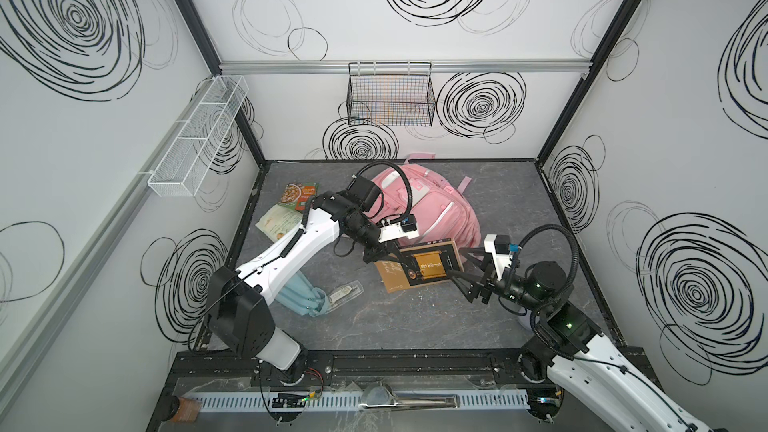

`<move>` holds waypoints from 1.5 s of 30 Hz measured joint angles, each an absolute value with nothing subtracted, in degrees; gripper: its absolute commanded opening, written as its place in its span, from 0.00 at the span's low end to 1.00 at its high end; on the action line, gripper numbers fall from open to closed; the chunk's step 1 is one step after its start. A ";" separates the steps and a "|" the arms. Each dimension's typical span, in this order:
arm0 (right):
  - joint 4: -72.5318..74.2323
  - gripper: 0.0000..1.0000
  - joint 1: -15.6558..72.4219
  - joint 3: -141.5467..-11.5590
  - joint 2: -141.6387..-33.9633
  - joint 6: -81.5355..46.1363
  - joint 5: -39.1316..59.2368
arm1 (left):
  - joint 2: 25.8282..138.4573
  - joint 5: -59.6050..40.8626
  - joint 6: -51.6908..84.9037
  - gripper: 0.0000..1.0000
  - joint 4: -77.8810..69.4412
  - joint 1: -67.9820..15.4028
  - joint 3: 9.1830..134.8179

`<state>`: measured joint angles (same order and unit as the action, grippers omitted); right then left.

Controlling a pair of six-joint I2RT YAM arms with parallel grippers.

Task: Pack the student bag
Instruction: 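Lift the brown book upright with the right gripper while left gripper grasps it from above, then raise the brown book high with the right gripper while left gripper grips the backpack top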

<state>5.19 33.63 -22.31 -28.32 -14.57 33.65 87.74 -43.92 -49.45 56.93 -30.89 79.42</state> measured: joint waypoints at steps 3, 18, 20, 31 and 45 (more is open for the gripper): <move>5.41 0.84 34.20 -23.09 -30.15 -12.21 35.16 | 87.15 -44.36 -50.52 0.00 58.39 -31.79 79.42; 11.77 0.09 36.69 -22.87 -35.29 -13.10 46.41 | 83.88 -48.75 -53.10 0.00 60.40 -32.53 79.42; 11.84 0.00 36.64 -22.90 -35.77 -13.04 46.61 | 83.81 -48.16 -51.94 0.02 60.40 -32.32 79.40; -1.61 0.00 36.32 -28.18 -30.02 -21.17 21.15 | 66.15 -27.68 -23.94 0.84 22.59 -34.13 66.52; -13.10 0.00 30.50 -39.72 -25.54 -28.18 -22.68 | 85.93 -5.87 -10.41 0.77 2.44 -46.78 66.43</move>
<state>-13.10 30.50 -39.72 -25.54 -28.18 -22.68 85.93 -5.87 -10.41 2.44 -46.78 66.43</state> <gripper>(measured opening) 0.156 0.769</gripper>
